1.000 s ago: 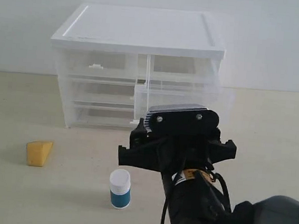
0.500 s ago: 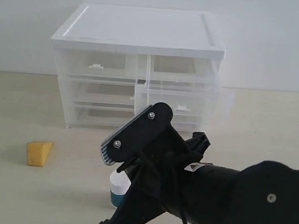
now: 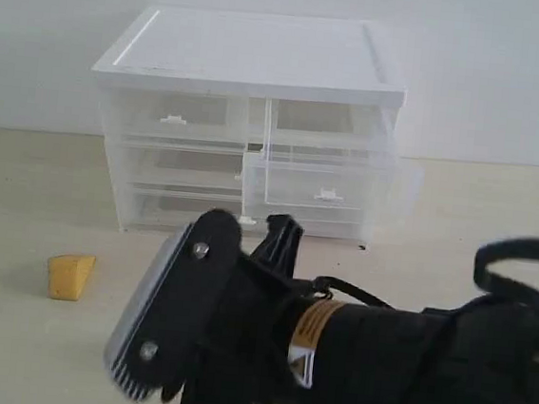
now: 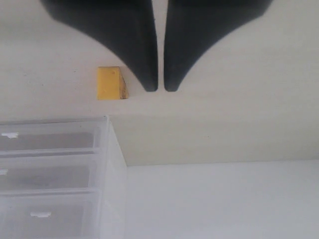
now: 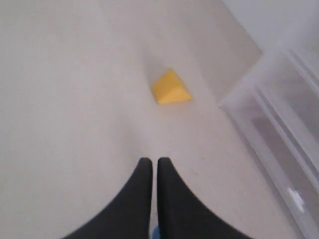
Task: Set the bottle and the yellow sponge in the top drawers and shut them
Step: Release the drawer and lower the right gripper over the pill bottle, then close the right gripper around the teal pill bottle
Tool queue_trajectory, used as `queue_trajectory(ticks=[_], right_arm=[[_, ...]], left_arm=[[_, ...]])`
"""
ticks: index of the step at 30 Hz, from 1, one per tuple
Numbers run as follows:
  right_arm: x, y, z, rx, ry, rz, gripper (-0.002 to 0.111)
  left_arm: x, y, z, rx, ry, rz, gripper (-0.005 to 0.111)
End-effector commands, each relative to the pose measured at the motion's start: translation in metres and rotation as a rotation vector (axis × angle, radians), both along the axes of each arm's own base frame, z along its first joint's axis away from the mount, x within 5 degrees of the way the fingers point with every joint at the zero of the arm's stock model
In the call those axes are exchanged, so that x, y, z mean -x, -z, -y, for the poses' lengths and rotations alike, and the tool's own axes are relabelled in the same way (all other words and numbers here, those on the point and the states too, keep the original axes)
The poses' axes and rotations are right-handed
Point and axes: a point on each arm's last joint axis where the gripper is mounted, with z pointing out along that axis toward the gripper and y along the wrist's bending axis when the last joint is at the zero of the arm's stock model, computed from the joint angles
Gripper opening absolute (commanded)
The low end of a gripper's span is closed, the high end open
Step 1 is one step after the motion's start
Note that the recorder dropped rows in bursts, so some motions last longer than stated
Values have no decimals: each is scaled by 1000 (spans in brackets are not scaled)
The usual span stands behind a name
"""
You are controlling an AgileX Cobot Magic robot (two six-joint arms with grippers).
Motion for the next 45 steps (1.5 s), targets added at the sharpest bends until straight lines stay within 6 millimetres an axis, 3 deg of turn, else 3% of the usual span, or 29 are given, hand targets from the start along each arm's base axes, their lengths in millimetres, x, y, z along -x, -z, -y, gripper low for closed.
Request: queue_trajectory(ticks=[1, 3, 7, 12, 14, 19, 27, 30, 35, 45], right_arm=[[23, 9, -2, -16, -206, -3, 0], [24, 17, 9, -74, -205, -48, 0], [-7, 32, 43, -148, 29, -189, 0], [-25, 45, 57, -191, -89, -288, 0], [-44, 58, 67, -252, -41, -319, 0], [-64, 73, 83, -242, 56, -329, 0], [-90, 85, 83, -204, 96, -353, 2], [-95, 94, 79, -179, 84, -377, 20], [-99, 102, 76, -176, 82, -418, 79], [-95, 100, 64, -176, 55, -416, 82]], left_arm=[[0, 0, 0, -1, -1, 7, 4], [0, 0, 0, -1, -1, 7, 4], [0, 1, 0, -2, -1, 3, 4], [0, 1, 0, -2, -1, 3, 4], [0, 1, 0, -2, -1, 3, 4], [0, 0, 0, -1, -1, 7, 4], [0, 0, 0, -1, -1, 7, 4], [0, 0, 0, -1, -1, 7, 4], [0, 1, 0, -1, -1, 5, 4], [0, 1, 0, -1, -1, 5, 4]])
